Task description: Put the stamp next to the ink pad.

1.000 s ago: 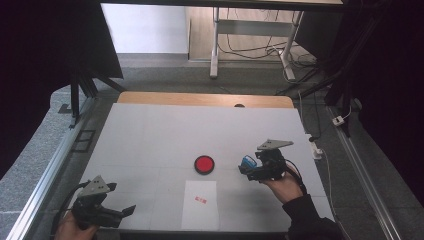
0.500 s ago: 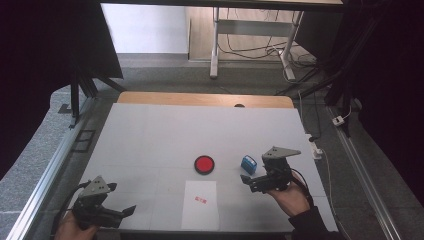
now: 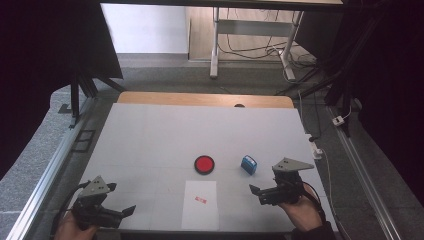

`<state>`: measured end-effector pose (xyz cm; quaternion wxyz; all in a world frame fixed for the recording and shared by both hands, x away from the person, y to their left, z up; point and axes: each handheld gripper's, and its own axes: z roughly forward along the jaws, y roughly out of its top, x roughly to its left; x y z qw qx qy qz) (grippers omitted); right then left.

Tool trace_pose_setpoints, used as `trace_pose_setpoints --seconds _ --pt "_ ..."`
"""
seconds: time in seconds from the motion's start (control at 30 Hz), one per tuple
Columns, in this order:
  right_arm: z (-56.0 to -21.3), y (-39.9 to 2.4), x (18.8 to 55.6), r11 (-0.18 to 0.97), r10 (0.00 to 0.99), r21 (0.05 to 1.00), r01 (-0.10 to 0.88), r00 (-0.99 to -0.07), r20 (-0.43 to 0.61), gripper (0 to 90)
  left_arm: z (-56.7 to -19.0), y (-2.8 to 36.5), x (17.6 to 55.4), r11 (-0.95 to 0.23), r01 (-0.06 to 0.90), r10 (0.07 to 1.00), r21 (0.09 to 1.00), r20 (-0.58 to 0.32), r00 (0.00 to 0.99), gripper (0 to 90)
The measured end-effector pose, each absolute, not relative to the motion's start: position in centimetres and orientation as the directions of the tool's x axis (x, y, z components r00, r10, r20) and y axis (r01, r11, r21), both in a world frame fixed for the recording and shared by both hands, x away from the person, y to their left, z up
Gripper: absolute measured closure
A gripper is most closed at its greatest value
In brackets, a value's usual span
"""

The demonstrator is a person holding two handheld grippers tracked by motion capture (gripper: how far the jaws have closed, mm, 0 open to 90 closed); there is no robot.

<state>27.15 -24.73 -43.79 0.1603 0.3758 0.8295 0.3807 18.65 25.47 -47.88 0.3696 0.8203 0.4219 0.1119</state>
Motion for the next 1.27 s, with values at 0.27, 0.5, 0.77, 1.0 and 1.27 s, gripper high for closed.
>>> trace_pose_setpoints --seconds 0.27,0.5,0.77,1.0,1.27 --pt "-44.1 -26.8 25.6 0.399 0.773 0.761 0.512 -0.633 0.021 0.0 -47.9 25.5 18.6 -0.369 0.609 0.777 0.703 -0.127 0.617 0.7" --pt "-44.6 -28.9 24.4 0.364 0.809 0.756 0.544 -0.587 0.034 0.0 -47.9 25.5 18.6 -0.364 0.609 0.778 0.705 -0.13 0.615 0.6" --pt "-45.3 -30.8 23.7 0.35 0.84 0.731 0.585 -0.542 0.032 0.0 -47.8 25.5 18.6 -0.359 0.611 0.78 0.705 -0.132 0.611 0.5" --pt "-45.6 -31.3 23.3 0.37 0.851 0.695 0.616 -0.524 0.011 0.0 -47.9 25.6 18.6 -0.355 0.618 0.783 0.702 -0.138 0.607 0.4" --pt "-45.8 -31.3 23.2 0.382 0.852 0.679 0.627 -0.523 0.002 0.0 -47.8 25.6 18.7 -0.351 0.623 0.784 0.699 -0.143 0.603 0.2"
